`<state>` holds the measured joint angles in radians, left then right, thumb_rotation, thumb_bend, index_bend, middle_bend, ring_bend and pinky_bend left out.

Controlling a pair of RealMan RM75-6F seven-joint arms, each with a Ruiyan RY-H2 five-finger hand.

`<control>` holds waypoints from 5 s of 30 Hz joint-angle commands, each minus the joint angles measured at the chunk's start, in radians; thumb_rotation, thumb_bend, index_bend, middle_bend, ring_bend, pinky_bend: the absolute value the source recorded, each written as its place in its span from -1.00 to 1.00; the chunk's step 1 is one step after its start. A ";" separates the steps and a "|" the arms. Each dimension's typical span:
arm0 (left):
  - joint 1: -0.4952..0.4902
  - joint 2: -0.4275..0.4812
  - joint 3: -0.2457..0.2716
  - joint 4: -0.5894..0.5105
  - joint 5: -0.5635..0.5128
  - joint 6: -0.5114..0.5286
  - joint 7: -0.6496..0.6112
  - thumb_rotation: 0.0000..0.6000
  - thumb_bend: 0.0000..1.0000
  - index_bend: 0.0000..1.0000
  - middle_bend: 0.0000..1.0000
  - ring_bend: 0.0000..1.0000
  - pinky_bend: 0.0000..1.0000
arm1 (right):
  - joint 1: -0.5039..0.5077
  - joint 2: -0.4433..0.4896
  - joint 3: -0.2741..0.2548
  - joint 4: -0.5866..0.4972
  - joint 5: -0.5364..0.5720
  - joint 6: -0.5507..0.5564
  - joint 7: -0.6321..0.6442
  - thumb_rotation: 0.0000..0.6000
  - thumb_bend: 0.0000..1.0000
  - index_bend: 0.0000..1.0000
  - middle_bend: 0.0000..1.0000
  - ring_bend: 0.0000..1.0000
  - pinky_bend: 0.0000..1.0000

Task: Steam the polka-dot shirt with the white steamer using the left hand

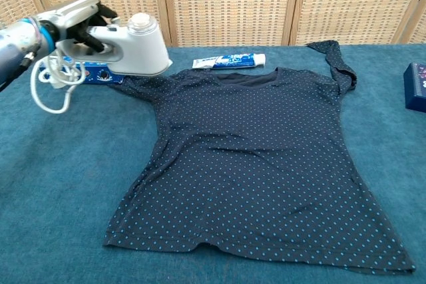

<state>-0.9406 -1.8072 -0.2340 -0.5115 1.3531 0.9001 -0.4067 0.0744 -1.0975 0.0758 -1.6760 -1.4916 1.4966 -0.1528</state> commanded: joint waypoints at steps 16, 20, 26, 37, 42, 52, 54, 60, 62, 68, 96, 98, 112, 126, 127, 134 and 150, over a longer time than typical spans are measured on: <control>-0.207 -0.178 -0.061 0.026 -0.063 -0.189 0.146 1.00 0.43 1.00 0.55 0.46 0.71 | 0.008 0.011 0.015 0.018 0.042 -0.028 0.044 1.00 -1.00 -1.00 -1.00 -1.00 -1.00; -0.231 -0.221 -0.064 0.058 -0.068 -0.207 0.147 1.00 0.43 1.00 0.55 0.46 0.71 | 0.008 0.015 0.018 0.021 0.050 -0.032 0.056 1.00 -1.00 -1.00 -1.00 -1.00 -1.00; -0.253 -0.285 -0.061 0.124 -0.066 -0.216 0.129 1.00 0.42 1.00 0.55 0.46 0.71 | 0.011 0.019 0.020 0.026 0.055 -0.040 0.074 1.00 -1.00 -1.00 -1.00 -1.00 -1.00; -0.261 -0.355 -0.036 0.186 -0.043 -0.219 0.063 1.00 0.41 1.00 0.55 0.46 0.71 | 0.008 0.029 0.022 0.025 0.055 -0.036 0.097 1.00 -1.00 -1.00 -1.00 -1.00 -1.00; -0.270 -0.348 -0.025 0.172 -0.034 -0.261 0.043 1.00 0.41 1.00 0.55 0.46 0.71 | 0.007 0.032 0.021 0.026 0.052 -0.033 0.106 1.00 -1.00 -1.00 -1.00 -1.00 -1.00; -0.267 -0.304 0.008 0.083 -0.002 -0.279 0.048 1.00 0.41 1.00 0.55 0.46 0.71 | 0.007 0.031 0.019 0.023 0.048 -0.031 0.101 1.00 -1.00 -1.00 -1.00 -1.00 -1.00; -0.264 -0.294 0.014 0.059 0.005 -0.271 0.053 1.00 0.41 1.00 0.55 0.46 0.71 | 0.006 0.032 0.019 0.022 0.047 -0.029 0.101 1.00 -1.00 -1.00 -1.00 -1.00 -1.00; -0.261 -0.264 0.034 -0.009 0.032 -0.244 0.081 1.00 0.41 1.00 0.55 0.46 0.71 | 0.005 0.034 0.018 0.020 0.045 -0.027 0.103 1.00 -1.00 -1.00 -1.00 -1.00 -1.00; -0.260 -0.253 0.042 -0.030 0.041 -0.241 0.094 1.00 0.41 1.00 0.55 0.46 0.71 | 0.005 0.034 0.018 0.019 0.045 -0.027 0.105 1.00 -1.00 -1.00 -1.00 -1.00 -1.00; -0.250 -0.229 0.066 -0.098 0.065 -0.215 0.142 1.00 0.41 1.00 0.55 0.46 0.71 | 0.003 0.037 0.018 0.017 0.042 -0.023 0.107 1.00 -1.00 -1.00 -1.00 -1.00 -1.00; -0.203 -0.110 0.173 -0.444 0.189 -0.125 0.202 1.00 0.41 1.00 0.55 0.46 0.71 | -0.003 0.043 0.014 0.006 0.027 -0.008 0.107 1.00 -1.00 -1.00 -1.00 -1.00 -1.00; -0.201 -0.102 0.177 -0.462 0.194 -0.121 0.199 1.00 0.41 1.00 0.55 0.46 0.71 | -0.003 0.043 0.013 0.006 0.026 -0.008 0.107 1.00 -1.00 -1.00 -1.00 -1.00 -1.00; -0.182 -0.071 0.192 -0.479 0.203 -0.113 0.252 1.00 0.41 1.00 0.55 0.46 0.71 | -0.003 0.042 0.011 0.003 0.020 -0.007 0.103 1.00 -1.00 -1.00 -1.00 -1.00 -1.00; -0.139 -0.066 0.171 -0.356 0.150 -0.113 0.215 1.00 0.41 1.00 0.55 0.46 0.71 | -0.003 0.040 0.006 -0.001 0.012 -0.007 0.095 1.00 -1.00 -1.00 -1.00 -1.00 -1.00; -0.136 -0.062 0.171 -0.348 0.149 -0.113 0.212 1.00 0.41 1.00 0.55 0.46 0.71 | -0.003 0.039 0.006 -0.001 0.011 -0.007 0.093 1.00 -1.00 -1.00 -1.00 -1.00 -1.00; -0.122 -0.043 0.171 -0.327 0.145 -0.111 0.195 1.00 0.41 1.00 0.55 0.46 0.71 | -0.002 0.037 0.003 -0.004 0.009 -0.010 0.087 1.00 -1.00 -1.00 -1.00 -1.00 -1.00; -0.112 0.021 0.232 -0.538 0.227 -0.078 0.144 1.00 0.41 1.00 0.55 0.46 0.71 | -0.005 0.040 0.002 -0.008 0.003 -0.002 0.089 1.00 -1.00 -1.00 -1.00 -1.00 -1.00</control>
<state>-1.0532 -1.8020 -0.0155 -1.0090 1.5646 0.8206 -0.2546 0.0695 -1.0575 0.0779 -1.6838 -1.4888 1.4942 -0.0643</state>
